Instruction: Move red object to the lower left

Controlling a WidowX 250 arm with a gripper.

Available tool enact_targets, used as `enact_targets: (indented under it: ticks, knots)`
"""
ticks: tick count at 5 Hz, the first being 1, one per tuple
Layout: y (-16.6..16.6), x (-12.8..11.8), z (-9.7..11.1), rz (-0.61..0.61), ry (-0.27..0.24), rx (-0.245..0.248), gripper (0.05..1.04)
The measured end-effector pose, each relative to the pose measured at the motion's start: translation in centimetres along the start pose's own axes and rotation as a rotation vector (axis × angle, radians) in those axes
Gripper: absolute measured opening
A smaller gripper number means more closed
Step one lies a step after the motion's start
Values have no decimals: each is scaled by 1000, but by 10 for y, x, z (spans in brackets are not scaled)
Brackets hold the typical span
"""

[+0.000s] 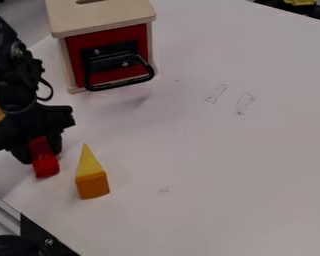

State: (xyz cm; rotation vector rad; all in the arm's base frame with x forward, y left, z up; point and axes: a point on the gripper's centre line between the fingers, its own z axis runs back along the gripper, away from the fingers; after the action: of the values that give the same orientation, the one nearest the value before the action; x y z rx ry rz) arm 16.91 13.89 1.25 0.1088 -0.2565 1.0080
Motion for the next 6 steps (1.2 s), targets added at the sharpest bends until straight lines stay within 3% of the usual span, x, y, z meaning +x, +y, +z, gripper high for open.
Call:
enact_targets:
  ticks: [2,3,4,5,6]
  knots:
    - [-3,1,-3,-4,17,-23,589]
    - [-2,-2,-3,-1,54,-30,888]
    - [0,-2,-1,0,58,-21,1005]
    - [2,-1,9,11,46,-16,999]
    - [5,1,39,57,5,-4,999]
